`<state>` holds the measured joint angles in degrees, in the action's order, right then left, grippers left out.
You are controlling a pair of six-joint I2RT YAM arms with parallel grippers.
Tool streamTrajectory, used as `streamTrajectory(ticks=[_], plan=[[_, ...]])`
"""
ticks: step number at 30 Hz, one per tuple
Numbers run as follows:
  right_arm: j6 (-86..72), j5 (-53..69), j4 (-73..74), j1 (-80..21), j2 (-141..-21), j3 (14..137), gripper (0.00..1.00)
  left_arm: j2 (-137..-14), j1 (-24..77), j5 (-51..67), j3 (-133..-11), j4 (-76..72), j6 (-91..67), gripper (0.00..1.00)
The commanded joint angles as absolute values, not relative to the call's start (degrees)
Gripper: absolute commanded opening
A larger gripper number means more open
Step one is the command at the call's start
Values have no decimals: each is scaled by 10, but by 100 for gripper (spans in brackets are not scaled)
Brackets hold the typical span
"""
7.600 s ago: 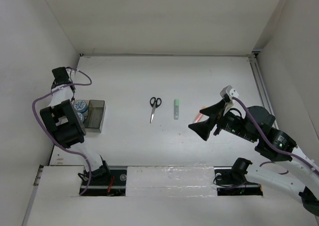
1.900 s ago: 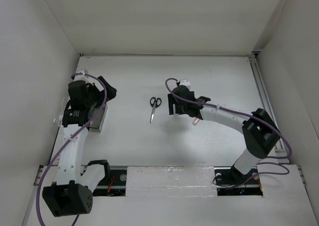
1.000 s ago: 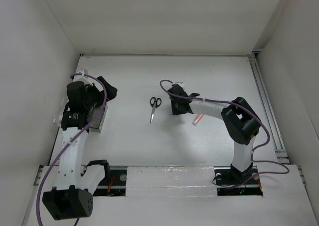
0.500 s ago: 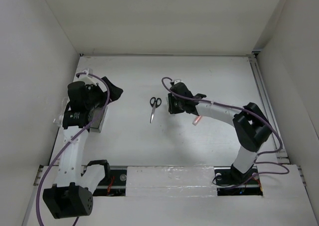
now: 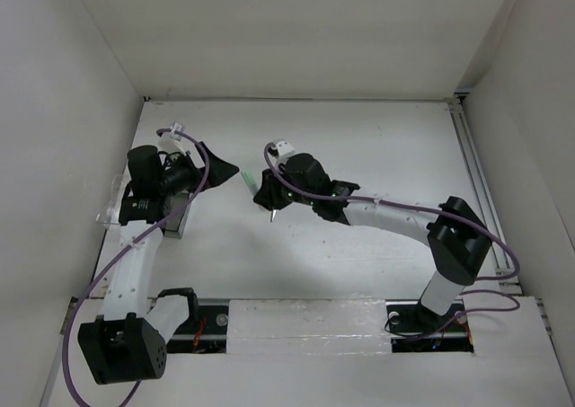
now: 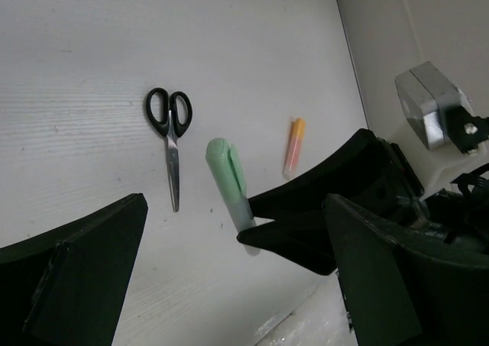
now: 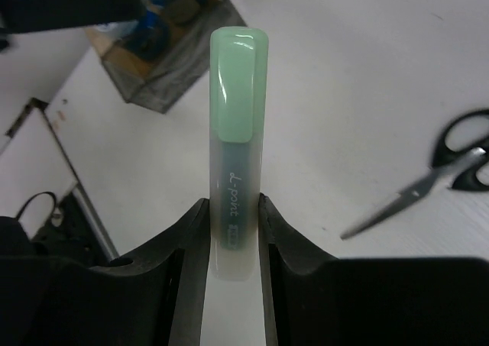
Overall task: Sort the stationery into containers
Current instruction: Pick up the stationery from the center of the board, then place the stationery in the storage box.
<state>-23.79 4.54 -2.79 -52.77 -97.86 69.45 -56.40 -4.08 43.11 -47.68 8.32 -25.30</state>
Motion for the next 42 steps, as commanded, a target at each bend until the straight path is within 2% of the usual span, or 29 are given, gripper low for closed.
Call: streamTrajectory(ticks=[1,8,13,19,25,26,27,29,31,32,33,34,35,36,39,42], plan=[[-243,82,-176,-544,-958,692,0,-564,-39,465,-475,42,-262,100],[-272,100,-252,-555,-959,683,0,-564,-39,465,-475,42,-262,94],[-272,100,-264,-569,-964,688,0,-564,-39,465,-475,42,-262,76],[-272,112,-275,-574,-969,688,0,-570,-39,465,-475,42,-262,64],[-283,102,-280,-579,-976,688,0,-570,-39,460,-475,42,-262,30],[-283,93,-280,-579,-976,688,0,-570,-39,460,-475,42,-262,18],[-283,93,-280,-579,-981,688,0,-570,-39,453,-481,48,-262,13],[-283,86,-275,-579,-986,694,0,-575,-39,446,-481,48,-262,2],[-283,91,-275,-579,-993,700,0,-575,-39,438,-486,54,-257,0],[-283,91,-275,-579,-999,700,3,-575,-39,424,-486,54,-257,0],[-283,91,-275,-579,-999,706,32,-575,-39,412,-486,54,-257,0],[-283,91,-275,-579,-999,706,54,-575,-39,397,-492,54,-250,0],[-283,91,-275,-579,-999,701,96,-575,-39,351,-492,67,-240,0],[-278,91,-275,-579,-999,700,100,-581,-39,323,-502,76,-234,0],[-272,73,-275,-579,-971,679,100,-602,-39,208,-534,116,-221,0],[-259,47,-250,-574,-926,645,100,-616,-39,147,-553,121,-198,0]])
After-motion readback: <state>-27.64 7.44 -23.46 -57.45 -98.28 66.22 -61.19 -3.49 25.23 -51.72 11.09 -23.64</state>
